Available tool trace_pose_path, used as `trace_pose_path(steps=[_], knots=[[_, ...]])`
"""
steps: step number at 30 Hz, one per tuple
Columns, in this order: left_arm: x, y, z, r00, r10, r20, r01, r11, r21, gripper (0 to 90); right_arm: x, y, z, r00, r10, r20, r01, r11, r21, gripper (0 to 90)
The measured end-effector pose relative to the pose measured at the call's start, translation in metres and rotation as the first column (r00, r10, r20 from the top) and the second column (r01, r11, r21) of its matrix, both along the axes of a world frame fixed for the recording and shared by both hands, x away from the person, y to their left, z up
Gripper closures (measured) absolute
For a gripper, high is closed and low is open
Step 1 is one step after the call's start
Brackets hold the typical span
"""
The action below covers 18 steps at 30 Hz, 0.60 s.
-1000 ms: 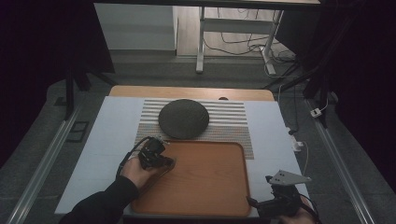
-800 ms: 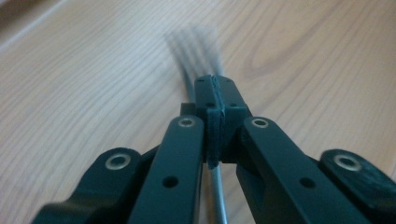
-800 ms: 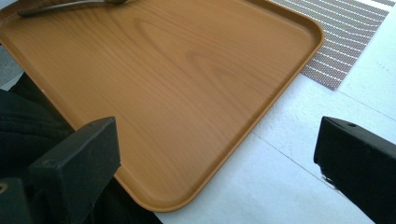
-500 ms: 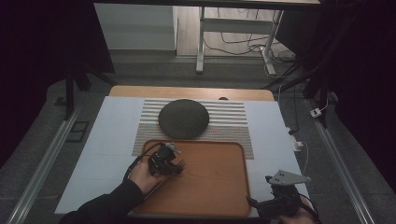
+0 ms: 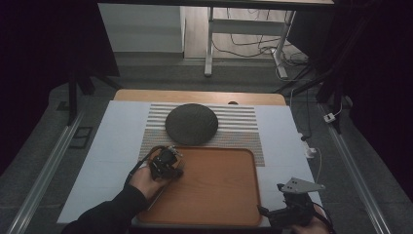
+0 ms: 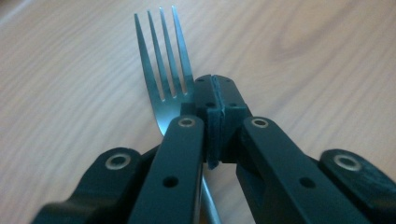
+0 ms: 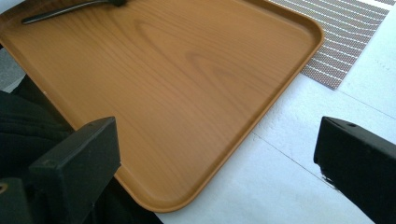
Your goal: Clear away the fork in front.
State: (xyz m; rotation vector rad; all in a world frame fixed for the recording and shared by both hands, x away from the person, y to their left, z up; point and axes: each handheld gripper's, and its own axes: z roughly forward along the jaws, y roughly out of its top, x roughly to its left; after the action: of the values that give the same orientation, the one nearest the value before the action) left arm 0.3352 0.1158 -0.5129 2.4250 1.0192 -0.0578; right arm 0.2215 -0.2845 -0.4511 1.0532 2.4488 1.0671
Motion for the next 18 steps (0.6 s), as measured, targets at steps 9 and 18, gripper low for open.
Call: trace_pose_path(steps=[9,18], knots=[[0.009,0.026,-0.001,0.9972,0.066,-0.036,-0.066,0.9977,-0.014,88.4,0.0,-0.001,0.0,1.0,0.001,-0.002,-0.001,1.0,0.009,0.4],[0.013,0.039,-0.001,0.9934,0.103,-0.049,-0.104,0.9946,-0.003,88.3,0.0,-0.001,0.0,1.0,0.001,-0.004,-0.001,1.0,0.01,0.5]])
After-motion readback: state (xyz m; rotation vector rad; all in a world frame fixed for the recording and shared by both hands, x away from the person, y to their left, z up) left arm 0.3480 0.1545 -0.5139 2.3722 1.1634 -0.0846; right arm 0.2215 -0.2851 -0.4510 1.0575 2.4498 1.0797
